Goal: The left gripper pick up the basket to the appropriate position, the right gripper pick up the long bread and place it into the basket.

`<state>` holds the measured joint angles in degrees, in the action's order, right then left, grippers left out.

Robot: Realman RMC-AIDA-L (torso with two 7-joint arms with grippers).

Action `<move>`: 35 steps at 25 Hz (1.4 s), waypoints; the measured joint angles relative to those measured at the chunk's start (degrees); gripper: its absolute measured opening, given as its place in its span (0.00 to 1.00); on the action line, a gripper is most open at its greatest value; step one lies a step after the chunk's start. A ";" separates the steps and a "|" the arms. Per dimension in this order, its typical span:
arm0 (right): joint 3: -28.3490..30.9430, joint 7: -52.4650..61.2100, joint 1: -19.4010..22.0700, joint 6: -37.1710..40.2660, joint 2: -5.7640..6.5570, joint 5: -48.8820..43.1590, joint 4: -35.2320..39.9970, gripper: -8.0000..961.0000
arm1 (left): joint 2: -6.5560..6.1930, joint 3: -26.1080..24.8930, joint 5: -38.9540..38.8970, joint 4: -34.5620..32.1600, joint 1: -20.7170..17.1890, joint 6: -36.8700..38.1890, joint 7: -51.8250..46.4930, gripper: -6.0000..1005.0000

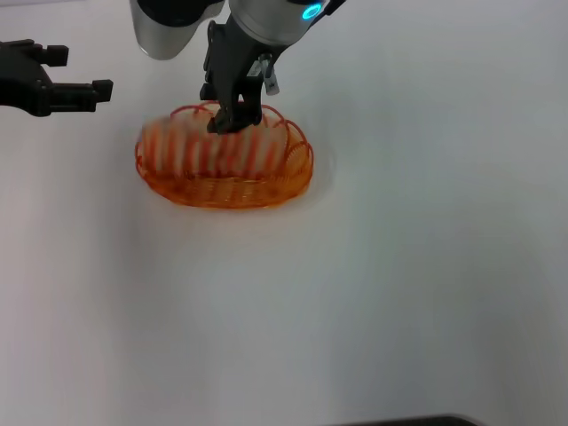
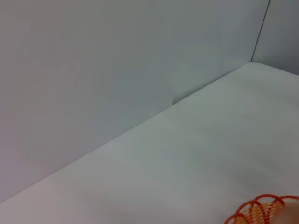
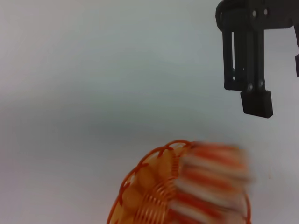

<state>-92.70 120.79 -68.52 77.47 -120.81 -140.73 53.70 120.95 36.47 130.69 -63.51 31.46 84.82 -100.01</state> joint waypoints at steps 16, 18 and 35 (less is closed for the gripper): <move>10.56 0.15 6.12 -0.24 0.91 4.86 1.39 0.76 | -0.80 -1.24 -0.68 -0.14 -0.76 8.70 4.76 0.86; 15.35 -1.92 8.40 0.29 1.10 6.68 1.43 0.80 | -0.91 -1.89 -0.70 -0.23 -0.84 11.51 6.01 0.86; 35.93 -23.02 27.99 17.97 1.57 19.74 3.00 0.80 | -2.12 -7.65 -0.74 -2.07 -1.86 21.00 5.43 0.86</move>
<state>-56.76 97.78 -40.54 95.44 -119.24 -120.99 56.70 118.83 28.82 129.96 -65.58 29.60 105.81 -94.58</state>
